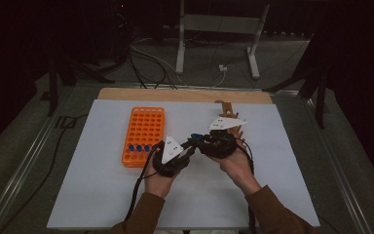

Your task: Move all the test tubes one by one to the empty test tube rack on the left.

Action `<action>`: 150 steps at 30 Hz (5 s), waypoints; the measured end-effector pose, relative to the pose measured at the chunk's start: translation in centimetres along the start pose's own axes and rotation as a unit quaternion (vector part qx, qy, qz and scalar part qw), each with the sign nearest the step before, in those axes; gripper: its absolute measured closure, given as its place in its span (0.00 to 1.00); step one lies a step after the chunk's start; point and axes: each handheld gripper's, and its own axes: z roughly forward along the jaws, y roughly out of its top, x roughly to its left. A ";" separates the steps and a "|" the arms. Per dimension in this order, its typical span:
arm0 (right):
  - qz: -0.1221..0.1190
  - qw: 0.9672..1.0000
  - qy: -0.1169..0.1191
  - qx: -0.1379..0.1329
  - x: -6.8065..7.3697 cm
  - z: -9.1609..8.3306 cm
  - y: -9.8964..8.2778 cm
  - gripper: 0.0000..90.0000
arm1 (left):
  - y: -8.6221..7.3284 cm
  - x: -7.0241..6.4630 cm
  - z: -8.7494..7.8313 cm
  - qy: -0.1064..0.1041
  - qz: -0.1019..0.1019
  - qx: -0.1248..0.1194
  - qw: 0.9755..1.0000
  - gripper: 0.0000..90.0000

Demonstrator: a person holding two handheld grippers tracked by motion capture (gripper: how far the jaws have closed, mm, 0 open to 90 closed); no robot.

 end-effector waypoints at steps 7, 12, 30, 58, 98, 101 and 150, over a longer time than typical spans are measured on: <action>0.001 1.000 0.000 -0.003 -0.2 0.0 -0.1 0.80 | -0.1 0.0 0.2 0.001 -0.001 0.002 1.000 0.87; 0.005 1.000 0.004 -0.011 -0.4 -0.2 -0.2 0.63 | -0.2 0.5 0.2 0.004 -0.008 0.007 1.000 0.87; 0.001 0.999 -0.024 -0.031 -2.2 -1.9 -1.3 0.05 | -1.0 2.1 -1.9 0.016 -0.033 0.005 0.999 0.87; 0.005 0.992 -0.108 -0.062 -5.0 -5.7 -4.8 0.00 | -3.9 5.4 -7.9 0.032 -0.059 0.000 0.998 0.87; 0.040 0.986 -0.123 -0.103 -6.2 -8.1 -6.0 0.00 | -5.8 9.4 -12.8 0.097 -0.080 -0.034 0.991 0.87; 0.040 0.986 -0.124 -0.101 -6.3 -8.0 -6.1 0.00 | -6.1 9.7 -12.8 0.104 -0.080 -0.035 0.991 0.87; 0.038 0.987 -0.122 -0.098 -6.3 -8.0 -6.5 0.00 | -9.6 11.7 -9.7 0.139 -0.096 0.050 0.984 0.87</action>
